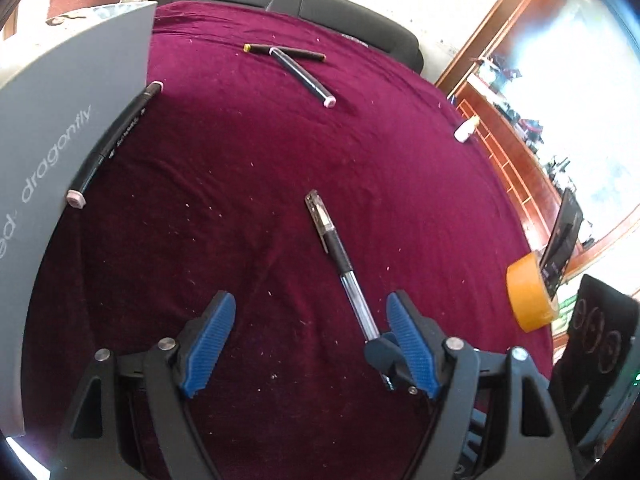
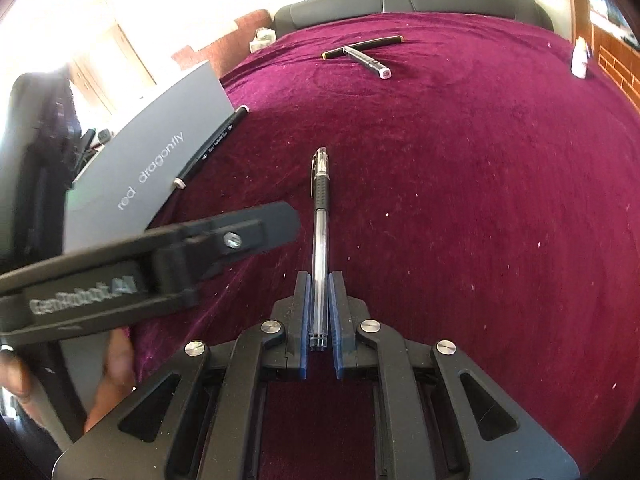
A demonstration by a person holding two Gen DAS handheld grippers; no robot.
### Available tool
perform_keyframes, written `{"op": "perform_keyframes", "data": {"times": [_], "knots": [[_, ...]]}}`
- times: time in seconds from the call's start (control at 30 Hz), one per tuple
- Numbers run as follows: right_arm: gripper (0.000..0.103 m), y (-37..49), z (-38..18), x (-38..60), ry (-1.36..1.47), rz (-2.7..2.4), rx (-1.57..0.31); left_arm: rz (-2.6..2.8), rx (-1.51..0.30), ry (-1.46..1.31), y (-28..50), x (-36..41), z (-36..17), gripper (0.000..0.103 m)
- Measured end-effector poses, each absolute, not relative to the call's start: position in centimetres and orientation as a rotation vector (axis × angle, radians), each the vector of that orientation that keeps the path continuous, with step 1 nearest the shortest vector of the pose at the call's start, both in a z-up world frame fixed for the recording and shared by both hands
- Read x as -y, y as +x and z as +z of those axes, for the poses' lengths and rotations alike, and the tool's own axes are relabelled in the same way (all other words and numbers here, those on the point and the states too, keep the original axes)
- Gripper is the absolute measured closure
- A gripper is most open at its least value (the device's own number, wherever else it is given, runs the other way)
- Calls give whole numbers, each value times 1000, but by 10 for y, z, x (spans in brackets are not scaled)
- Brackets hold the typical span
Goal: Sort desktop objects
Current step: 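Lift the clear ballpoint pen with the right tool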
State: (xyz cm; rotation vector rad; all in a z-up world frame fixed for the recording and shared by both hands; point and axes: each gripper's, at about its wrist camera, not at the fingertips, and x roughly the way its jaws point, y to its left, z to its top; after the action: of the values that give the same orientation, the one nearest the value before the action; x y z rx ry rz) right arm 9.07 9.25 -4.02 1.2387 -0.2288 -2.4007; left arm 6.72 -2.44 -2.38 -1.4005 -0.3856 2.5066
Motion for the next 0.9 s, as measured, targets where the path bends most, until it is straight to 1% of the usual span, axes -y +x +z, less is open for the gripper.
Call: {"op": "perform_keyframes", "data": {"times": [0.1,0.2,0.37,0.53,0.67,0.77,0.9], "knots": [[94,94,-42,-96,1225,-2386,266,2505,366,-1398,67,22,-24,0],[94,98,-43,-99,1232,-2319,315,2500,392,-1397,67,24,-25,0],[94,114,-40,-94,1219,-2236,332,2508,412,-1397,67,27,-25,0],[94,127,-35,-82,1182,-2187,301,2528,432,-1411,68,34,-25,0],[94,130,-36,-69,1191,-2190,231,2515,519,-1433,69,50,-29,0],[93,130,-37,-64,1199,-2184,217,2479,578,-1441,71,57,-30,0],[92,128,-35,-53,1202,-2206,157,2474,587,-1434,75,58,-30,0]]}}
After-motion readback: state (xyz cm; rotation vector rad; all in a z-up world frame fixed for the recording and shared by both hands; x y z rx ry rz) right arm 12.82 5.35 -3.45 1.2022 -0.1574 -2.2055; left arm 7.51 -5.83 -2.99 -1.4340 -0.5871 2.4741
